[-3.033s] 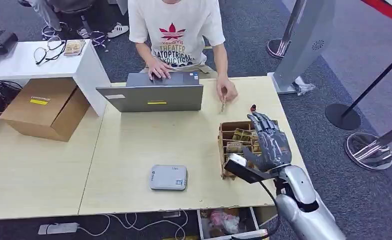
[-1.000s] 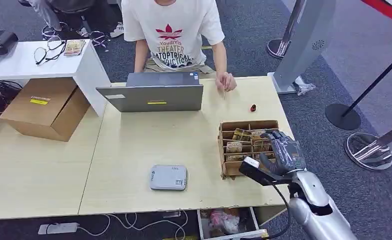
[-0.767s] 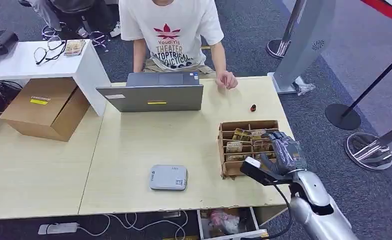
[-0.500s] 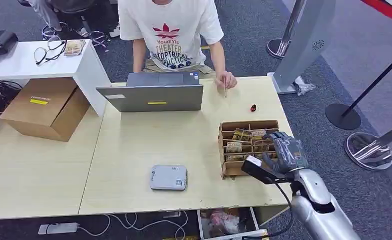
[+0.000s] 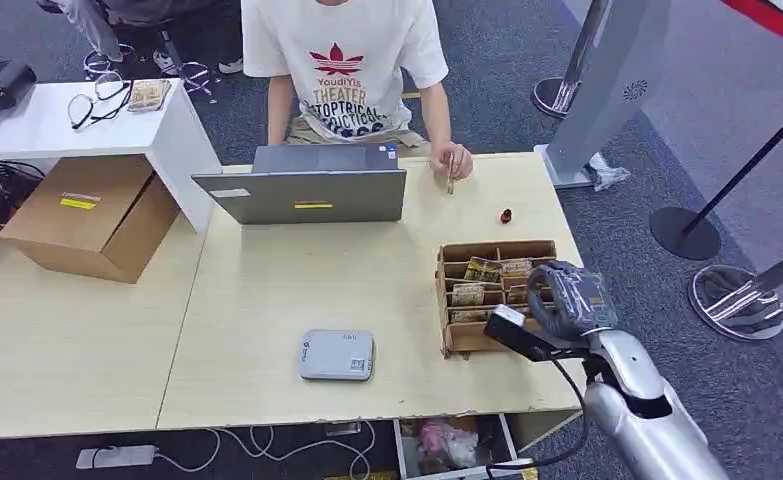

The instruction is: Pass the card to the sensor for recognition and then transmit it.

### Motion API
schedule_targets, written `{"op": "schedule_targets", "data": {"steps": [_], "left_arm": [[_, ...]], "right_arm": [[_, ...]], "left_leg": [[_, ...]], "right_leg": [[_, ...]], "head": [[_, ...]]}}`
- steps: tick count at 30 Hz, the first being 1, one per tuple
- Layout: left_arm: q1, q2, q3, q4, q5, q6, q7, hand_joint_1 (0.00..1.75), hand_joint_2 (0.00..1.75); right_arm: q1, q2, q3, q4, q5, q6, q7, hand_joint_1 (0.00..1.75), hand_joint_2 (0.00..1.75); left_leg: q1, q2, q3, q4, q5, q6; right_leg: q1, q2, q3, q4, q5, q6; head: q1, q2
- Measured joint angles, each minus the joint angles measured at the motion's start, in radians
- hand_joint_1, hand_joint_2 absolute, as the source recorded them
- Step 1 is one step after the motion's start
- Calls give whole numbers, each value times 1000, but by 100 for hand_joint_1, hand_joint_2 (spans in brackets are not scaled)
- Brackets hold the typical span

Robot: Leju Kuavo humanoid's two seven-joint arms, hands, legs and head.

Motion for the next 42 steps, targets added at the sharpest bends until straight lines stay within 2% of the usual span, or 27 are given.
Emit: {"op": "schedule_targets", "data": {"steps": [1,3,5,6,10,12,13,14,15,16,19,23,25,30,37,39,42], "left_arm": [[0,0,0,0,0,0,-1,0,0],[1,0,0,0,-2,1,-2,0,0],[1,-2,0,0,-3,3,-4,0,0],[1,-2,0,0,-3,4,-5,0,0],[3,-3,0,0,-6,8,-8,0,0],[4,-4,0,0,-8,10,-9,0,0],[5,-5,0,-1,-9,10,-9,0,0],[6,-6,0,-1,-11,10,-9,0,0],[7,-6,0,-2,-12,10,-9,0,0],[9,-6,0,-3,-13,10,-8,0,0],[12,-8,0,-10,-14,10,5,0,0],[13,-10,0,-15,-14,10,15,0,0],[13,-11,0,-15,-13,10,20,0,0],[13,-11,0,-15,-11,10,23,0,0],[12,-11,0,-15,-10,10,23,0,0],[12,-11,0,-15,-10,10,23,0,0],[12,-11,0,-15,-10,10,23,0,0]], "right_arm": [[-3,0,1,1,0,3,0,133,175],[-11,-1,5,2,0,6,0,131,175],[-18,-1,8,5,0,6,0,120,175],[-21,-1,10,7,0,8,0,120,175],[-30,-2,17,9,0,10,0,136,175],[-33,-2,20,9,1,12,0,134,175],[-34,-2,22,9,2,13,0,127,175],[-37,-2,24,10,3,16,0,164,175],[-39,-2,25,11,3,18,0,164,175],[-41,-2,25,12,3,19,0,175,175],[-44,-5,29,17,0,21,0,155,175],[-44,-13,32,17,-8,20,0,154,175],[-44,-15,32,17,-9,20,1,166,175],[-44,-20,32,17,-11,21,1,171,175],[-44,-24,32,18,-11,21,4,171,175],[-44,-26,32,18,-11,21,4,161,175],[-44,-27,32,18,-11,21,4,159,175]], "left_leg": [[0,0,0,0,0,0],[0,0,0,0,0,0],[0,0,0,0,0,0],[0,0,0,0,0,0],[0,0,0,0,0,0],[0,0,0,0,0,0],[0,0,0,0,0,0],[0,0,0,0,0,0],[0,0,0,0,0,0],[0,0,0,0,0,0],[0,0,0,0,0,0],[0,0,0,0,0,0],[0,0,0,0,0,0],[0,0,0,0,0,0],[0,0,0,0,0,0],[0,0,0,0,0,0],[0,0,0,0,0,0]], "right_leg": [[0,0,0,0,0,0],[0,0,0,0,0,0],[0,0,0,0,0,0],[0,0,0,0,0,0],[0,0,0,0,0,0],[0,0,0,0,0,0],[0,0,0,0,0,0],[0,0,0,0,0,0],[0,0,0,0,0,0],[0,0,0,0,0,0],[0,0,0,0,0,0],[0,0,0,0,0,0],[0,0,0,0,0,0],[0,0,0,0,0,0],[0,0,0,0,0,0],[0,0,0,0,0,0],[0,0,0,0,0,0]], "head": [[0,0],[0,0],[0,0],[0,0],[0,0],[0,0],[0,0],[0,0],[0,0],[0,0],[0,0],[0,0],[0,0],[0,0],[0,0],[0,0],[0,0]]}}
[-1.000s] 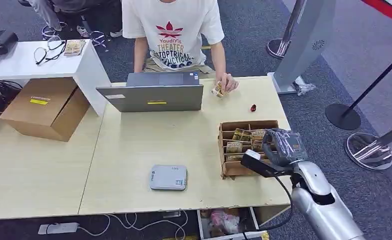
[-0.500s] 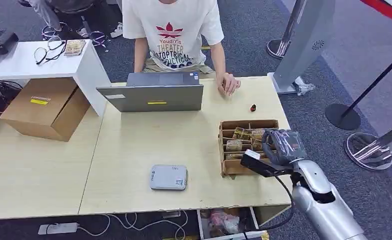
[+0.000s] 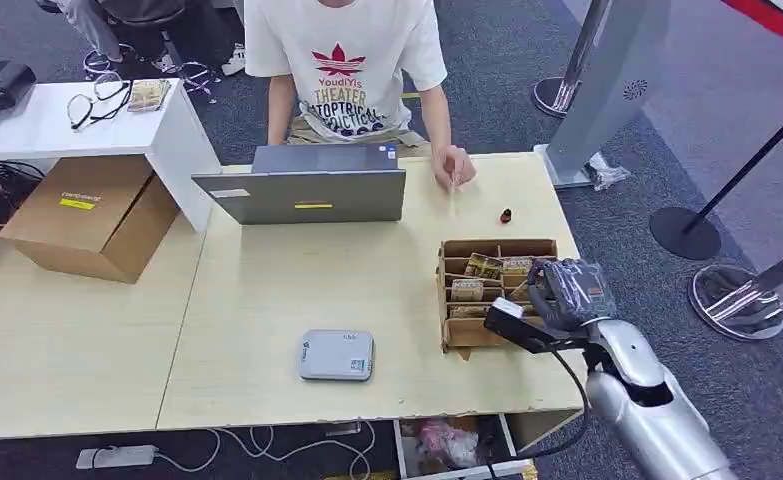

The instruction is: Pass the card to the sensor for recognition and then transmit it.

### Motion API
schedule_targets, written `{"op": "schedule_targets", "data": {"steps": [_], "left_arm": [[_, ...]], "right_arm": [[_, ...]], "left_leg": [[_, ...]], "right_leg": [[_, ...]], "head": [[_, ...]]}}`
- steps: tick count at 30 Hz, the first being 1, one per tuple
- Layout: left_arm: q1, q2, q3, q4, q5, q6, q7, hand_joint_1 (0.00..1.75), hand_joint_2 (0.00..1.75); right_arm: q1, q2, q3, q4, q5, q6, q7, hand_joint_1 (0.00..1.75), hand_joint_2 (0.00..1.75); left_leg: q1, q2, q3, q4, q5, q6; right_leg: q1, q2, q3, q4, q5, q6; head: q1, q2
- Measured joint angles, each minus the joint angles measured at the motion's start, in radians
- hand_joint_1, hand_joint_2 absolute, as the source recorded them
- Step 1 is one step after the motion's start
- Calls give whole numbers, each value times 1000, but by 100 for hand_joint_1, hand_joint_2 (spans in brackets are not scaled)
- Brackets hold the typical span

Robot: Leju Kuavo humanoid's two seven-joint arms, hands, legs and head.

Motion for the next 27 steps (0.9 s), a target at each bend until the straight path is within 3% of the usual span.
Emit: {"op": "schedule_targets", "data": {"steps": [3,5,7,8,10,27], "left_arm": [[0,0,0,0,0,-1,0,0,0],[-1,0,0,0,0,-3,-1,0,0],[-1,0,0,0,0,-5,-2,0,0],[-2,0,0,0,2,-6,-3,0,0],[-4,1,0,0,5,-7,-3,0,0],[-6,1,0,0,10,-8,-18,0,0]], "right_arm": [[-1,0,0,2,-1,0,0,162,175],[-4,0,0,8,-3,1,-2,148,175],[-7,0,1,13,-7,2,-2,16,175],[-9,0,1,16,-9,3,-3,7,175],[-14,0,3,21,-13,3,-3,0,175],[-43,0,16,33,-14,9,-1,3,175]], "left_leg": [[0,0,0,0,0,0],[0,0,0,0,0,0],[0,0,0,0,0,0],[0,0,0,0,0,0],[0,0,0,0,0,0],[0,0,0,0,0,0]], "right_leg": [[0,0,0,0,0,0],[0,0,0,0,0,0],[0,0,0,0,0,0],[0,0,0,0,0,0],[0,0,0,0,0,0],[0,0,0,0,0,0]], "head": [[0,0],[0,0],[0,0],[0,0],[0,0],[0,0]]}}
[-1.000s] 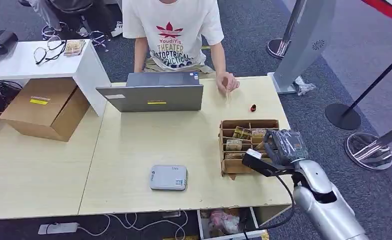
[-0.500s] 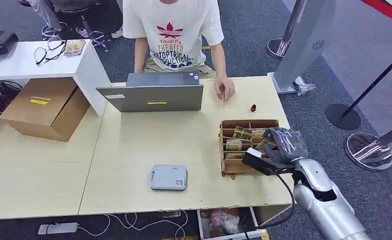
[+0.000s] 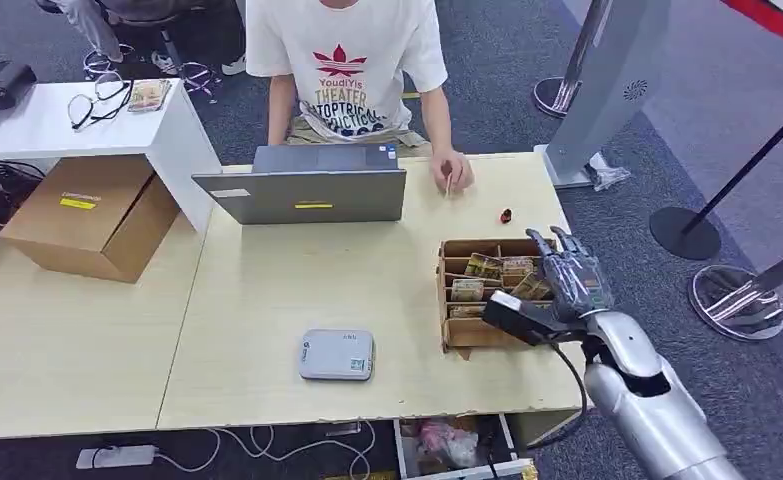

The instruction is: Pass the card to the sensor for recognition and then transmit it.

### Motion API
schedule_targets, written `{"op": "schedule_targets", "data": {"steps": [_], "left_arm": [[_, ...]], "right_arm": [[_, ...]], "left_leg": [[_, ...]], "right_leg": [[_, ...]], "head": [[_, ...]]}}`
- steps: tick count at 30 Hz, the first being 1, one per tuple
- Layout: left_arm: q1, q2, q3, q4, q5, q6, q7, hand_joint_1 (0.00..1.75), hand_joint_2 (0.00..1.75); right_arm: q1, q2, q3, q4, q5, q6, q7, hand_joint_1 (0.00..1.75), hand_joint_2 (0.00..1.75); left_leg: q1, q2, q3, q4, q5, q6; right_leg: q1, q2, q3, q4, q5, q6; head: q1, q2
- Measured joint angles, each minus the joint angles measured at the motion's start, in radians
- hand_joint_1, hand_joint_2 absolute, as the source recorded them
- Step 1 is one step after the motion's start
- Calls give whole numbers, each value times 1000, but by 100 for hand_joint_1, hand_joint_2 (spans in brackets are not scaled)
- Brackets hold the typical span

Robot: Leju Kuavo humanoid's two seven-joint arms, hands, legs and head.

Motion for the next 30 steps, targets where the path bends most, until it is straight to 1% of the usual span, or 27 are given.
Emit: {"op": "schedule_targets", "data": {"steps": [4,6,14,21,22,23,24,25,26,27,28,30], "left_arm": [[0,0,0,0,-3,2,-3,0,0],[0,0,0,0,-3,2,-3,0,0],[2,-1,0,0,-13,11,-12,0,0],[2,-1,0,0,-14,14,-14,0,0],[2,-1,0,0,-15,15,-15,0,0],[2,-1,0,0,-17,16,-15,0,0],[2,-2,0,0,-18,16,-15,0,0],[2,-2,0,0,-18,17,-15,0,0],[2,-2,0,0,-19,17,-15,0,0],[2,-2,0,0,-20,17,-15,0,0],[2,-2,0,0,-20,17,-15,0,0],[3,-2,0,0,-20,18,-15,0,0]], "right_arm": [[-6,0,0,0,1,11,0,3,175],[-11,-1,0,0,2,12,0,7,175],[-40,-8,0,-14,-20,47,-10,5,175],[-67,-14,0,-27,-21,61,-16,7,175],[-71,-15,1,-29,-22,66,-17,14,175],[-75,-16,2,-31,-23,70,-17,14,175],[-80,-16,3,-32,-23,73,-17,37,175],[-84,-16,4,-34,-25,76,-18,42,175],[-89,-16,7,-34,-26,82,-18,42,175],[-93,-16,9,-34,-26,83,-18,58,175],[-99,-16,12,-34,-26,84,-18,66,175],[-107,-16,18,-34,-26,88,-19,68,175]], "left_leg": [[0,0,0,0,0,0],[0,0,0,0,0,0],[0,0,0,0,0,0],[0,0,0,0,0,0],[0,0,0,0,0,0],[0,0,0,0,0,0],[0,0,0,0,0,0],[0,0,0,0,0,0],[0,0,0,0,0,0],[0,0,0,0,0,0],[0,0,0,0,0,0],[0,0,0,0,0,0]], "right_leg": [[0,0,0,0,0,0],[0,0,0,0,0,0],[0,0,0,0,0,0],[0,0,0,0,0,0],[0,0,0,0,0,0],[0,0,0,0,0,0],[0,0,0,0,0,0],[0,0,0,0,0,0],[0,0,0,0,0,0],[0,0,0,0,0,0],[0,0,0,0,0,0],[0,0,0,0,0,0]], "head": [[0,0],[0,0],[0,0],[0,0],[0,0],[0,0],[0,0],[0,0],[0,0],[0,0],[0,0],[0,0]]}}
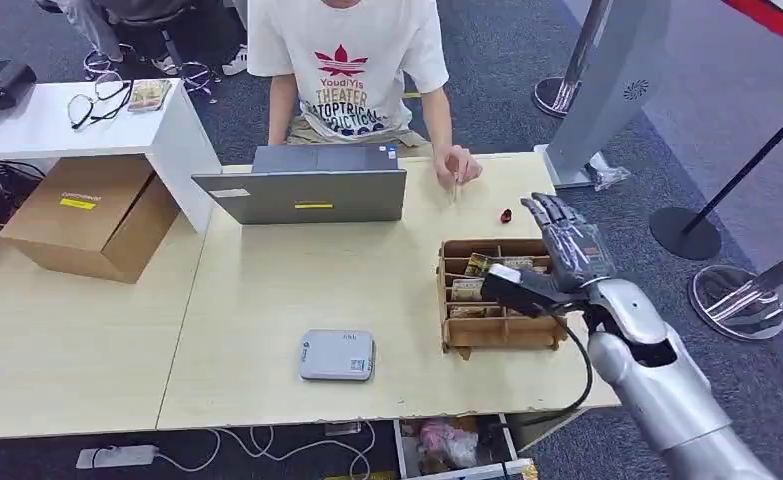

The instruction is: Pass the card to the sensor for recognition and then transmit it.

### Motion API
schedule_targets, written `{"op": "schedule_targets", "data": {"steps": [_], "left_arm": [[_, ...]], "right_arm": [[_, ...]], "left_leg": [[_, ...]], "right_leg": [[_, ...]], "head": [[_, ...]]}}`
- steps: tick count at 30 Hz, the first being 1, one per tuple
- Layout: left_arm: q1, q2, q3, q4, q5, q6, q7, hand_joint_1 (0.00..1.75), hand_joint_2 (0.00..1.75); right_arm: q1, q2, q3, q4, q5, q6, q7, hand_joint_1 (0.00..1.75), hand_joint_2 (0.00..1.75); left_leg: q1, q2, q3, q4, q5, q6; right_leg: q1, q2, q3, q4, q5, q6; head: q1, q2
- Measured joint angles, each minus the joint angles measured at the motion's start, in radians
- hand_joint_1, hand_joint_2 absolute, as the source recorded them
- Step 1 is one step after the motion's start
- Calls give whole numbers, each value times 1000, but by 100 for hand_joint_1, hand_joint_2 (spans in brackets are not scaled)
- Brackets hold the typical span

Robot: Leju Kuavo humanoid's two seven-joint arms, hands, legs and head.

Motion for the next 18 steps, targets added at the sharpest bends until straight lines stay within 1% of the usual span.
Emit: {"op": "schedule_targets", "data": {"steps": [1,2,3,6,7,9,10,11,12,13,14,15,16,17,18], "left_arm": [[0,0,0,0,0,0,0,0,0],[0,0,0,-1,0,1,0,0,0],[1,0,0,-2,0,1,0,0,0],[3,0,0,-6,-1,2,0,0,0],[4,-1,0,-8,-1,2,0,0,0],[7,-2,0,-16,-3,3,2,0,0],[8,-3,0,-19,-3,3,4,0,0],[10,-4,0,-22,-4,3,5,0,0],[12,-5,0,-24,-5,3,8,0,0],[14,-5,0,-27,-8,3,12,0,0],[15,-6,0,-30,-9,3,13,0,0],[16,-6,0,-33,-11,5,14,0,0],[17,-7,0,-36,-12,8,16,0,0],[18,-9,0,-41,-14,11,20,0,0],[20,-10,0,-45,-16,11,22,0,0]], "right_arm": [[-3,0,2,0,0,0,0,80,175],[-6,0,5,0,0,2,0,80,175],[-9,0,7,0,0,3,0,84,175],[-14,0,12,0,0,10,0,84,175],[-15,0,14,0,0,11,0,77,175],[-17,0,19,0,0,13,0,75,175],[-17,0,21,0,0,13,0,77,175],[-18,0,23,0,0,13,2,73,175],[-19,0,25,0,0,14,2,79,175],[-19,0,27,1,0,14,2,77,175],[-20,0,29,1,0,15,2,80,175],[-20,0,31,2,-1,16,3,75,175],[-20,0,33,3,-2,16,3,79,175],[-20,0,34,6,-3,17,3,77,175],[-20,0,34,8,-3,17,3,79,175]], "left_leg": [[0,0,0,0,0,0],[0,0,0,0,0,0],[0,0,0,0,0,0],[0,0,0,0,0,0],[0,0,0,0,0,0],[0,0,0,0,0,0],[0,0,0,0,0,0],[0,0,0,0,0,0],[0,0,0,0,0,0],[0,0,0,0,0,0],[0,0,0,0,0,0],[0,0,0,0,0,0],[0,0,0,0,0,0],[0,0,0,0,0,0],[0,0,0,0,0,0]], "right_leg": [[0,0,0,0,0,0],[0,0,0,0,0,0],[0,0,0,0,0,0],[0,0,0,0,0,0],[0,0,0,0,0,0],[0,0,0,0,0,0],[0,0,0,0,0,0],[0,0,0,0,0,0],[0,0,0,0,0,0],[0,0,0,0,0,0],[0,0,0,0,0,0],[0,0,0,0,0,0],[0,0,0,0,0,0],[0,0,0,0,0,0],[0,0,0,0,0,0]], "head": [[0,0],[0,0],[0,0],[0,0],[0,0],[0,0],[0,0],[0,0],[0,0],[0,0],[0,0],[0,0],[0,0],[0,0],[0,0]]}}
